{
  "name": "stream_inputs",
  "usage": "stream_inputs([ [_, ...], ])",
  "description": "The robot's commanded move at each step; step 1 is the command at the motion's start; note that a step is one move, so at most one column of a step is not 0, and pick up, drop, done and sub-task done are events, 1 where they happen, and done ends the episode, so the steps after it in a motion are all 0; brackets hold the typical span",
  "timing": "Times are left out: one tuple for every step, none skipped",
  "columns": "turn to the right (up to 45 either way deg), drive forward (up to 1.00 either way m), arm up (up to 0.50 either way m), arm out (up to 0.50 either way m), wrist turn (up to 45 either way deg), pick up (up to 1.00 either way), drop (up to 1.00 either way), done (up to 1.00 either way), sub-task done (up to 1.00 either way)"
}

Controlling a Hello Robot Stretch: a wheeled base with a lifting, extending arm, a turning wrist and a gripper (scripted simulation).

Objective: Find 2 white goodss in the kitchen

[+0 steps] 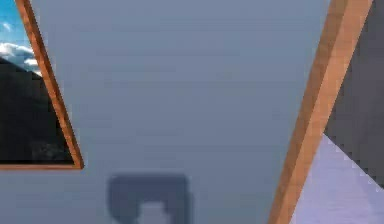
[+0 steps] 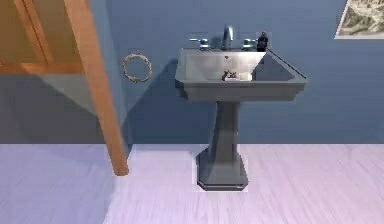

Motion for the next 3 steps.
stream_inputs([
  [-45.0, 0.00, 0.00, 0.00, 0.0, 0.00, 0.00, 0.00, 0.00],
  [-45.0, 0.00, 0.00, 0.00, 0.0, 0.00, 0.00, 0.00, 0.00],
  [-45.0, 0.00, 0.00, 0.00, 0.0, 0.00, 0.00, 0.00, 0.00],
])
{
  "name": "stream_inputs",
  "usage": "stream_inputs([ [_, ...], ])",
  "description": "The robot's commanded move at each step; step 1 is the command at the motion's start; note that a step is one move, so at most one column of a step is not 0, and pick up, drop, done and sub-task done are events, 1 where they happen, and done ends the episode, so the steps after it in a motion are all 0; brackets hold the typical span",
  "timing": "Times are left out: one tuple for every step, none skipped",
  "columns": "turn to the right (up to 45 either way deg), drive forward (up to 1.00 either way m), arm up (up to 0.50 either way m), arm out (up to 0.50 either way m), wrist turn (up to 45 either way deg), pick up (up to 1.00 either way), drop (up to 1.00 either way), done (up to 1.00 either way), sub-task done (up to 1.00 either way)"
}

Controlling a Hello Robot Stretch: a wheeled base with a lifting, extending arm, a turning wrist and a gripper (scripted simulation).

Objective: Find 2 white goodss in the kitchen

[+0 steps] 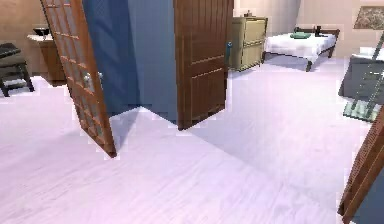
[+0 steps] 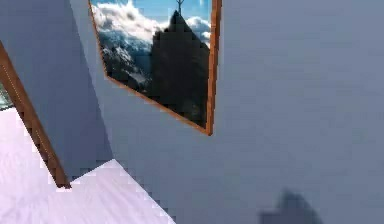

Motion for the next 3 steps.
stream_inputs([
  [-45.0, 0.00, 0.00, 0.00, 0.0, 0.00, 0.00, 0.00, 0.00],
  [0.0, 0.05, 0.00, 0.00, 0.0, 0.00, 0.00, 0.00, 0.00],
  [-3.0, 0.00, 0.00, 0.00, 0.0, 0.00, 0.00, 0.00, 0.00],
])
